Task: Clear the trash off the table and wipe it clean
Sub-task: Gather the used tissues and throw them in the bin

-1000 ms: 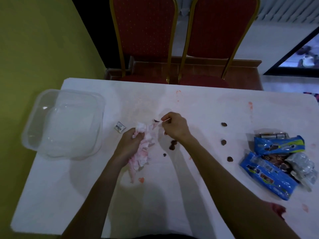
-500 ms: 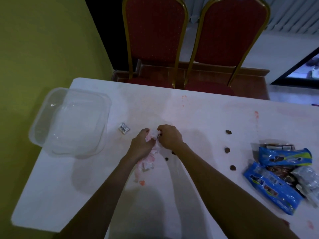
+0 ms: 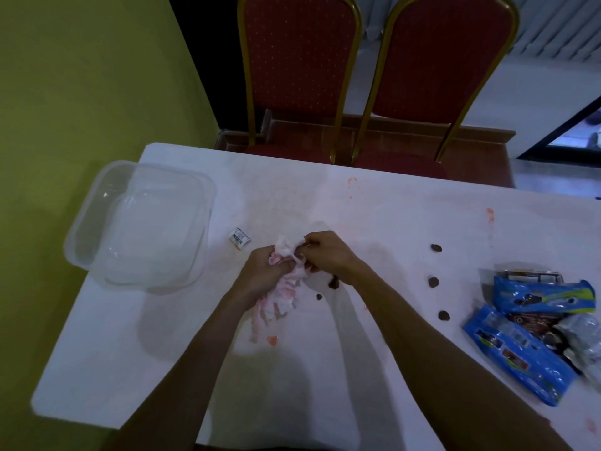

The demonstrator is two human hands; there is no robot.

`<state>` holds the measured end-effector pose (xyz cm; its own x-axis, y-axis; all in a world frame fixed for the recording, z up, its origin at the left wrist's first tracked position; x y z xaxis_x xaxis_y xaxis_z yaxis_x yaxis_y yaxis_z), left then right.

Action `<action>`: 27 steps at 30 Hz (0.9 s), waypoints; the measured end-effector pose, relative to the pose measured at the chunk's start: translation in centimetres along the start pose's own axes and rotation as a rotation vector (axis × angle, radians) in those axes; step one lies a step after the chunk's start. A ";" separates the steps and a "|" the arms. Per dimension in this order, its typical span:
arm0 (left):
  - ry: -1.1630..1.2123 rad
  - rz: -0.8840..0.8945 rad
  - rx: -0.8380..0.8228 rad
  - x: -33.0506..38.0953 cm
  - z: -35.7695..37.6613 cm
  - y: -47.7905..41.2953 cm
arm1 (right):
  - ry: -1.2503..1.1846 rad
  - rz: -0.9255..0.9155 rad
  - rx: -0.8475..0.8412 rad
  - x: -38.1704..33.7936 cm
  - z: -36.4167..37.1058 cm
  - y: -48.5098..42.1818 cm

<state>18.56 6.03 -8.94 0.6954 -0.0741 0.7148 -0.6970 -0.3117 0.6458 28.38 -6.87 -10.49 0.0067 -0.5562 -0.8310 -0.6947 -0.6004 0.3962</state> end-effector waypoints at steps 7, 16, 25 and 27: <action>0.036 0.044 -0.031 1.6 -0.5 0.9 | -0.080 -0.007 0.121 -1.7 -0.7 0.3; 0.178 0.012 0.004 1.5 -0.8 1.0 | 0.028 -0.081 0.277 -2.0 -1.1 2.1; 0.394 -0.110 -0.027 0.9 -0.4 0.8 | -0.235 -0.031 0.174 -1.6 -1.6 3.6; 0.429 -0.147 -0.036 1.1 -0.4 0.8 | -0.291 -0.018 0.167 -1.8 -1.8 3.9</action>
<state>18.66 6.06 -7.56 0.6574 0.3701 0.6564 -0.6070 -0.2560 0.7523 27.00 -9.28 -6.77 -0.1683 -0.3444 -0.9236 -0.8051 -0.4927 0.3304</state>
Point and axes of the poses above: each hand's wrist, its own y-axis away from the middle knuckle, its own z-axis out of the palm, x = y × z, the point moved 4 cm from there along -y, towards the middle knuckle, and after that the axes turned 11 degrees about -z, right-handed, at the moved point
